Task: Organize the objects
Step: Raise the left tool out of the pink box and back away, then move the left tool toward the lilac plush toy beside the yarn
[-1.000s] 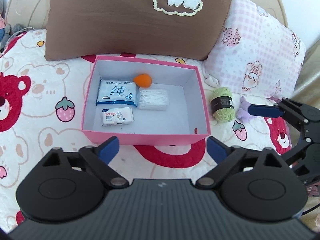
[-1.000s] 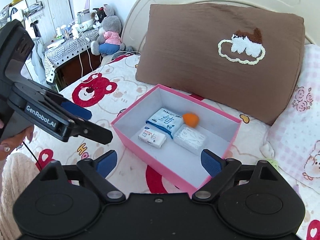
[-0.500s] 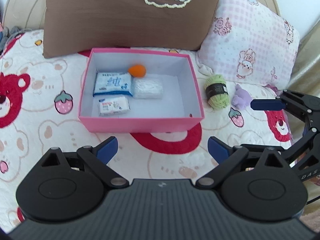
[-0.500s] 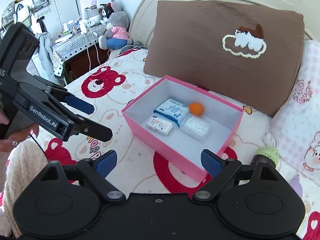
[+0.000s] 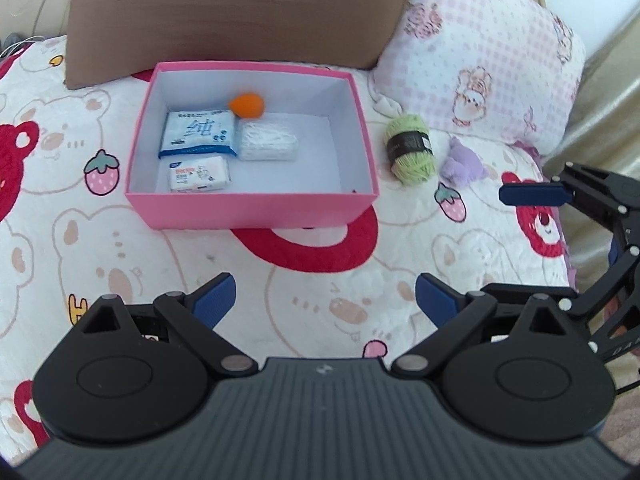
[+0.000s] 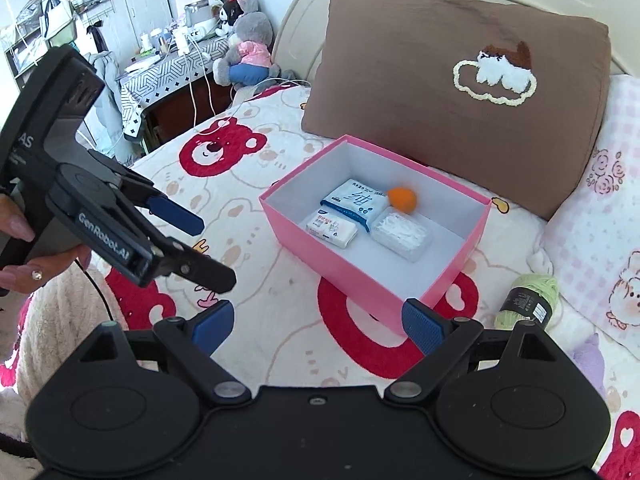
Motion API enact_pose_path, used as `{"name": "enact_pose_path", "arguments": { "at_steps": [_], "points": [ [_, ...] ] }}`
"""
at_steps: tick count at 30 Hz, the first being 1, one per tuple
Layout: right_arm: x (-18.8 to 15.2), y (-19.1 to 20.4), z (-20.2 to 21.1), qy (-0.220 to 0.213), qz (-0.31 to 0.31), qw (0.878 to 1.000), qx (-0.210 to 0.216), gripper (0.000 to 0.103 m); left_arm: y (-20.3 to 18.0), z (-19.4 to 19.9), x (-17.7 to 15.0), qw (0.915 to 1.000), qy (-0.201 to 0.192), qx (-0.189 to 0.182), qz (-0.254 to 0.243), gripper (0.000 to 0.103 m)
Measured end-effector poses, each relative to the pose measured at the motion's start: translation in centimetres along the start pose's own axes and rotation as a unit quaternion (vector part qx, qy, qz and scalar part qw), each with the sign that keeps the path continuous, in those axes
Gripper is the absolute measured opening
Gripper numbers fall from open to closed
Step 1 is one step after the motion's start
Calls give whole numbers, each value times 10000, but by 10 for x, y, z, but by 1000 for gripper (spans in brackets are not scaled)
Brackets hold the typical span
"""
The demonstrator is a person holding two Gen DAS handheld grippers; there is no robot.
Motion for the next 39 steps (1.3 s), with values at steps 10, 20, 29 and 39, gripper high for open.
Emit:
{"name": "enact_pose_path", "arguments": {
  "at_steps": [10,20,29,39],
  "points": [
    [-37,-32,14,107,-389,9991,-141,93,-30,-14,-9,9990,272,-107,-324,97],
    [-76,-78,24,121,-967,9948,-307,93,-71,-47,-4,9968,381,-270,-648,96],
    [-98,-110,31,43,-1213,9909,-583,93,-112,-73,1,9928,532,-585,-904,95],
    [-114,-130,33,-31,-1345,9872,-856,93,-138,-101,10,9902,481,-726,-1090,96]
  ]
}}
Point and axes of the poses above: each gripper's, at about its wrist camera, not at the fingertips, and z roughly against the way its jaws point, y to its left, x to its top, the point moved 10 cm from there along -z, roughly the way its jaws point, and after that the axes turned 2 degrees about -z, right-handed, at the moved point
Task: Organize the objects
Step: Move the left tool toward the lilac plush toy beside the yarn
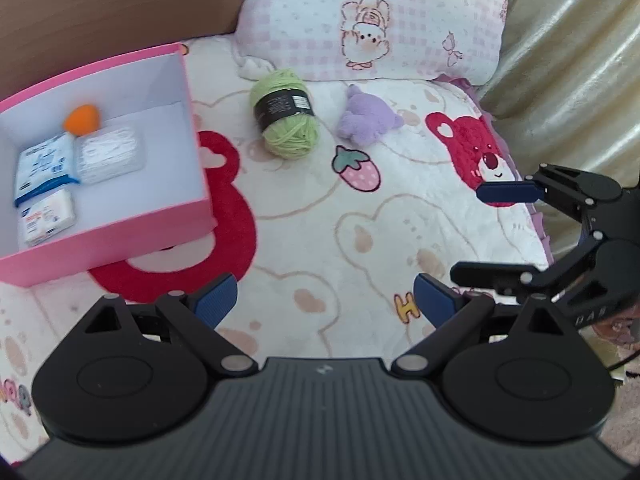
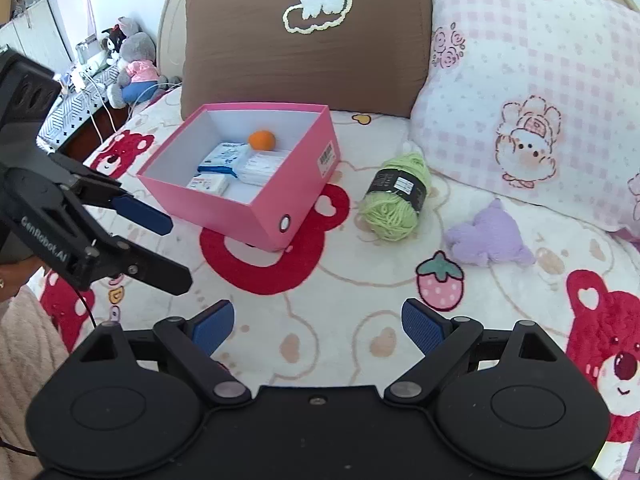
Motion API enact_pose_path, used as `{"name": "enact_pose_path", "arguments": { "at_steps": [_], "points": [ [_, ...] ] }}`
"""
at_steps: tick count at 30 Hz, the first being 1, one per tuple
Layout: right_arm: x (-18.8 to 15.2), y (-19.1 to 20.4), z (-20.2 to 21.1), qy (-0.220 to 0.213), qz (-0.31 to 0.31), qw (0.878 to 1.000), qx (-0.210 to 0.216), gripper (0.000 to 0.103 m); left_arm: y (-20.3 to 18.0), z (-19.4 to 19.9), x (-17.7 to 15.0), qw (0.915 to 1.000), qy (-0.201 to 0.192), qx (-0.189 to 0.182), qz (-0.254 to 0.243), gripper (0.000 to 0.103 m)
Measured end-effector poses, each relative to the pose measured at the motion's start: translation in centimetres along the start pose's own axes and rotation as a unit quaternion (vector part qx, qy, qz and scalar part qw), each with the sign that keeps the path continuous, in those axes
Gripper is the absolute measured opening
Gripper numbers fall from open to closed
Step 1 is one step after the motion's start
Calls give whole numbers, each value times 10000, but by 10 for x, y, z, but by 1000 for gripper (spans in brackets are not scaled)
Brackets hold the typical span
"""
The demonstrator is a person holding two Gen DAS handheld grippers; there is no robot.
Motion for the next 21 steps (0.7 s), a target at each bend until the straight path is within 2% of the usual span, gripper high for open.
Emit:
{"name": "enact_pose_path", "arguments": {
  "at_steps": [9,14,16,19,21],
  "points": [
    [1,-32,-11,-365,355,9961,-714,93,-16,-38,27,9996,-144,-239,-77,94],
    [6,-59,-23,-737,875,9852,-1273,93,-21,-62,44,9993,-301,-240,-13,94],
    [7,-72,-28,-819,1132,9792,-1473,93,-26,-73,52,9986,-398,-354,59,94],
    [6,-90,-41,-787,1297,9756,-1588,93,-36,-86,59,9980,-590,-225,-28,92],
    [6,-98,-48,-756,1302,9761,-1564,93,-44,-97,62,9983,-522,-261,-23,92]
  ]
}}
Point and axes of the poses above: each gripper's, at about its wrist camera, not at the fingertips, and z roughly against the way its jaws point, y to its left, x to its top, the point moved 10 cm from there along -z, roughly the way its jaws point, and after that the axes turned 2 degrees about -z, right-handed, at the moved point
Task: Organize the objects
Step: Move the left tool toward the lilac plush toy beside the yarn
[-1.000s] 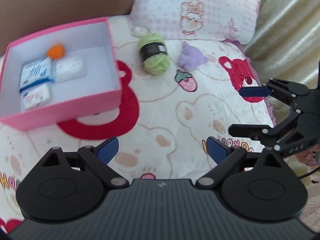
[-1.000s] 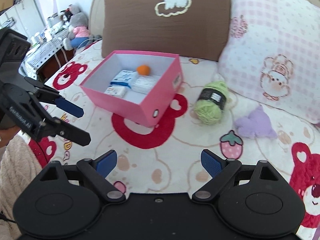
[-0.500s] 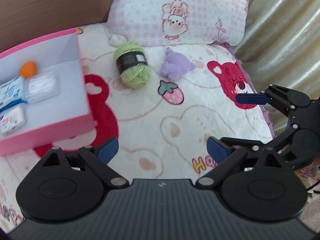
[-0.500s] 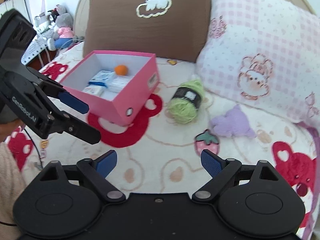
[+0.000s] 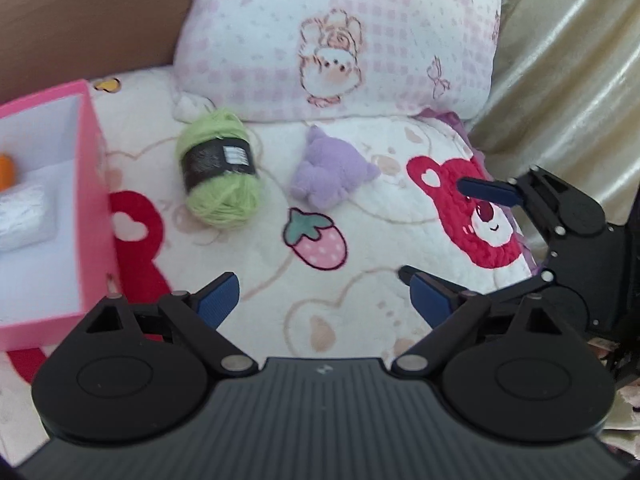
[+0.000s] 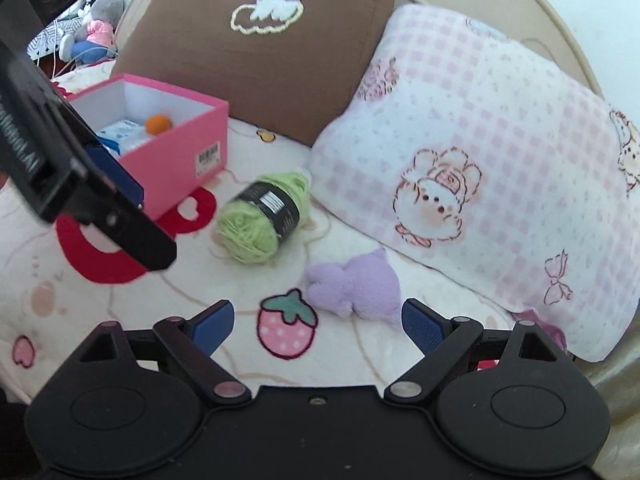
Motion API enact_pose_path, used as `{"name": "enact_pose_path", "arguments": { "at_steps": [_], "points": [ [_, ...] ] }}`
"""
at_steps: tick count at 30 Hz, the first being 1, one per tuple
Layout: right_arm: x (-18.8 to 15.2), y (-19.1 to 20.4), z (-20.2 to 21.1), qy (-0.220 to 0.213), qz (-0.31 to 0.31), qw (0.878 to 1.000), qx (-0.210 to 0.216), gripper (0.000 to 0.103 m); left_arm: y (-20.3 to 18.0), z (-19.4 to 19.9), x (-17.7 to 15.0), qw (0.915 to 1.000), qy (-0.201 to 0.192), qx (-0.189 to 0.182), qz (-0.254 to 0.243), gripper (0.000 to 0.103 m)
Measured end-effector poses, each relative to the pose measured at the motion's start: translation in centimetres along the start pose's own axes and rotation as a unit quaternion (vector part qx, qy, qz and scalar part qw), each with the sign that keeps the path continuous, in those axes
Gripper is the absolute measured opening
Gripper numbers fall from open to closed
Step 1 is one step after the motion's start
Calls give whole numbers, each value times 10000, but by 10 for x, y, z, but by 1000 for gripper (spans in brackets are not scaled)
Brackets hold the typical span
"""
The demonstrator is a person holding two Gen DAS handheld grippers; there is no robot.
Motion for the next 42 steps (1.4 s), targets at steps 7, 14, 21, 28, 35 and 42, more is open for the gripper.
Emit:
{"name": "enact_pose_path", "arguments": {
  "at_steps": [7,14,21,28,35,42],
  "points": [
    [-4,6,-11,-261,110,9967,755,93,-17,-25,21,9990,-361,-238,86,91],
    [0,0,-28,-262,204,9943,1014,93,-12,-57,41,9972,-596,-270,356,72],
    [-10,-30,-71,348,163,9955,870,93,-3,-96,45,9970,-477,-220,567,59],
    [-14,-36,-91,464,353,9947,850,93,-2,-109,50,9959,-494,-111,746,57],
    [-7,-44,-119,392,293,9963,708,93,6,-128,52,9937,-504,62,994,54],
    [-15,-55,-137,494,398,9947,804,93,13,-138,53,9898,-605,7,1289,54]
  ]
}}
Point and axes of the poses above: each gripper's, at about its wrist camera, not at the fingertips, and z roughly against the way its jaws point, y to its left, x to its top, the point moved 10 cm from there along -z, roughly the way its jaws point, and after that the axes turned 2 degrees about -z, right-handed, at the moved point
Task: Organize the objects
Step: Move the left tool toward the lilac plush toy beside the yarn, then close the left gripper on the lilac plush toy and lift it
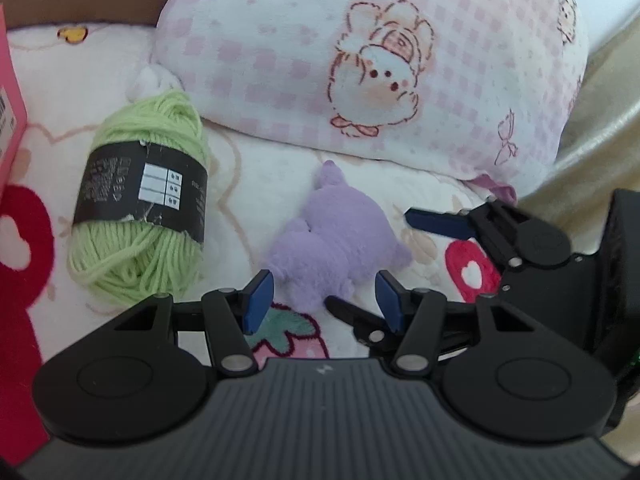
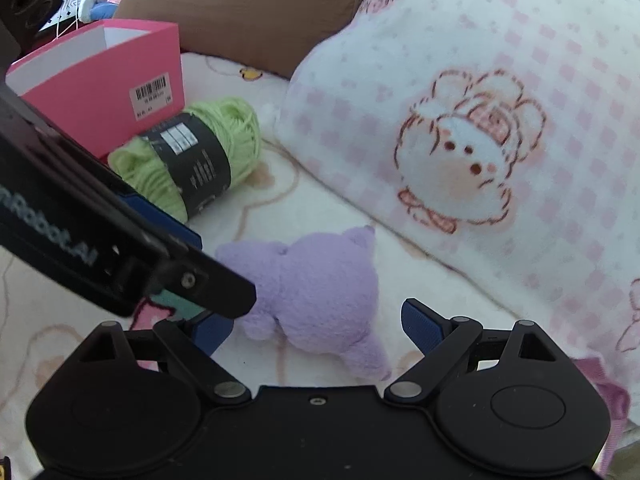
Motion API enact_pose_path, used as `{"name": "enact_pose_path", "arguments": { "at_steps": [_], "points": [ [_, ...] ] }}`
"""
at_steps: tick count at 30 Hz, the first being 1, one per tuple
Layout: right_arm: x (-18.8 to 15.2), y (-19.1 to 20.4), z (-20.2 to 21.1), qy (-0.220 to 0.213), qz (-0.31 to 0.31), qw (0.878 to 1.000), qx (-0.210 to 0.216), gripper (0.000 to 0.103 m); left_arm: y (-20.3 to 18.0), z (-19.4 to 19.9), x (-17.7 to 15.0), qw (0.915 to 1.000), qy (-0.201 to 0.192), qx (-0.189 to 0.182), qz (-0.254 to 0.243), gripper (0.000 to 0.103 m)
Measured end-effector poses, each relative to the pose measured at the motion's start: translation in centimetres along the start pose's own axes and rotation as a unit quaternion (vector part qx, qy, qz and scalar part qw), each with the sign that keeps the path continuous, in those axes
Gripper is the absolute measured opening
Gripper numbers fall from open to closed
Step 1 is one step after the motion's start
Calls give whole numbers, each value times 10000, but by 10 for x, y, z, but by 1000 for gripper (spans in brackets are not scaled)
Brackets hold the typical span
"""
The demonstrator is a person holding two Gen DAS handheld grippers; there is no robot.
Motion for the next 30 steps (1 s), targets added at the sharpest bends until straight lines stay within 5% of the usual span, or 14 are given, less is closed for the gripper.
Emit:
{"name": "enact_pose_path", "arguments": {
  "at_steps": [5,13,18,30],
  "points": [
    [-11,0,-16,335,26,9993,147,93,4,-8,0,9999,-36,65,145,54],
    [-1,4,-23,182,-93,9991,376,93,11,-24,-1,9982,-64,33,589,54],
    [0,5,-27,127,-252,9988,388,90,13,-29,-4,9974,-129,34,709,38],
    [-8,7,-5,-26,-668,9973,311,88,3,-16,-16,9982,-131,-180,565,36]
  ]
}}
Point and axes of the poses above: each gripper's, at about its wrist camera, not at the fingertips, and z roughly against the way its jaws point, y to its left, x to its top, the point moved 10 cm from there along -z, roughly the way its jaws point, and after that the axes turned 2 degrees about -z, right-handed, at the moved point
